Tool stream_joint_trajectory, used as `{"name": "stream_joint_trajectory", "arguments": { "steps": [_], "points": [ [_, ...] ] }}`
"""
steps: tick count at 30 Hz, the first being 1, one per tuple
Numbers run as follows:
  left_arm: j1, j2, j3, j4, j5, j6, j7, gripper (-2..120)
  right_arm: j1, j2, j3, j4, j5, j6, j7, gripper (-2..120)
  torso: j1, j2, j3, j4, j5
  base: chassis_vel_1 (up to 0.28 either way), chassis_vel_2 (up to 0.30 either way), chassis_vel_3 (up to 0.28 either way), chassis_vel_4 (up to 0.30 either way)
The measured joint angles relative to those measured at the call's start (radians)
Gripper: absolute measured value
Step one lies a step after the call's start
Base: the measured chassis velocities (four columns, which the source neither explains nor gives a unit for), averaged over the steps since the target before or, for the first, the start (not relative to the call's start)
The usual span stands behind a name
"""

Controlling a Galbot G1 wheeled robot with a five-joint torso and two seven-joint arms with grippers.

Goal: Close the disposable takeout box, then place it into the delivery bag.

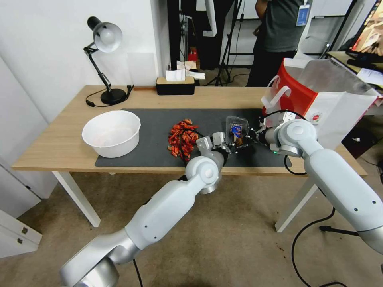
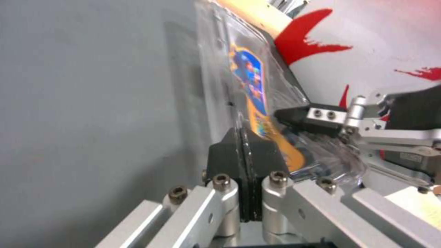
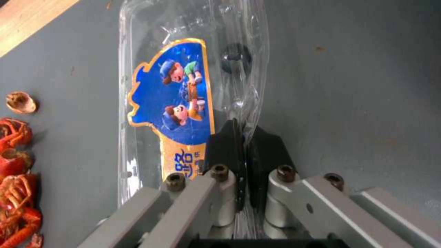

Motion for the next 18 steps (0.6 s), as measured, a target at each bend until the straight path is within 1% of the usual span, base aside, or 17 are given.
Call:
{"name": "stream_joint_trajectory", "arguments": {
  "steps": [2, 4, 7, 8, 9, 10, 11, 12, 14, 15, 16, 18],
  "points": [
    [0.017, 0.033, -0.016, -0.035, 0.000, 0.012, -0.001, 0, 0.000, 0.000, 0.001, 0.000, 0.000, 0.001, -0.001, 0, 0.000, 0.000, 0.000, 0.0002, 0.0000, 0.000, 0.000, 0.000, 0.000],
    [0.025, 0.043, -0.021, -0.048, 0.000, 0.015, -0.001, 0, 0.000, 0.000, 0.002, 0.000, 0.000, 0.001, -0.001, 0, 0.000, 0.000, 0.000, 0.0002, -0.0001, 0.000, 0.000, 0.000, 0.000],
    [0.068, 0.090, -0.045, -0.121, 0.000, 0.025, -0.001, 0, -0.005, -0.001, 0.008, 0.005, 0.000, 0.002, -0.003, 0, 0.000, 0.000, 0.000, 0.0002, -0.0001, 0.000, 0.000, 0.000, 0.000],
    [0.068, 0.090, -0.045, -0.121, 0.000, 0.025, -0.001, 0, -0.005, -0.001, 0.008, 0.005, 0.000, 0.002, -0.003, 0, 0.000, 0.000, 0.000, 0.0002, -0.0001, 0.000, 0.000, 0.000, 0.000],
    [0.083, 0.106, -0.052, -0.148, 0.000, 0.031, -0.003, 0, -0.008, -0.001, 0.010, 0.007, 0.000, 0.002, -0.004, 0, 0.000, 0.000, 0.000, 0.0001, -0.0001, 0.000, 0.000, 0.000, 0.000],
    [0.087, 0.112, -0.055, -0.156, 0.001, 0.034, -0.003, 0, -0.008, -0.001, 0.010, 0.008, 0.000, 0.002, -0.004, 0, 0.000, 0.000, 0.000, 0.0001, -0.0001, 0.000, 0.000, 0.000, 0.000],
    [0.104, 0.136, -0.065, -0.184, 0.009, 0.040, -0.004, 0, -0.011, -0.002, 0.011, 0.010, -0.001, 0.003, -0.006, 0, 0.000, 0.000, 0.000, 0.0000, -0.0001, 0.000, 0.000, 0.000, 0.000],
    [0.104, 0.136, -0.065, -0.184, 0.009, 0.040, -0.004, 0, -0.011, -0.002, 0.011, 0.010, -0.001, 0.003, -0.006, 0, 0.000, 0.000, 0.000, 0.0000, -0.0001, 0.000, 0.000, 0.000, 0.000],
    [0.125, 0.164, -0.080, -0.215, 0.020, 0.043, -0.004, 0, -0.015, -0.002, 0.014, 0.015, -0.001, 0.005, -0.008, 0, 0.000, 0.000, 0.000, 0.0000, -0.0002, 0.000, 0.000, 0.000, 0.000],
    [0.153, 0.197, -0.102, -0.257, 0.025, 0.045, -0.003, 0, -0.018, -0.002, 0.016, 0.021, -0.003, 0.008, -0.015, 0, 0.000, 0.000, 0.000, 0.0000, -0.0002, 0.000, 0.000, 0.000, 0.000],
    [0.153, 0.197, -0.102, -0.257, 0.025, 0.045, -0.003, 0, -0.018, -0.002, 0.016, 0.021, -0.003, 0.008, -0.015, 0, 0.000, 0.000, 0.000, 0.0000, -0.0002, 0.000, 0.000, 0.000, 0.000],
    [0.207, 0.243, -0.141, -0.327, 0.038, 0.048, 0.004, 0, -0.021, -0.002, 0.017, 0.032, -0.005, 0.014, -0.030, 0, 0.000, 0.000, 0.000, 0.0002, -0.0001, 0.000, 0.000, 0.000, 0.000]
  ]
}}
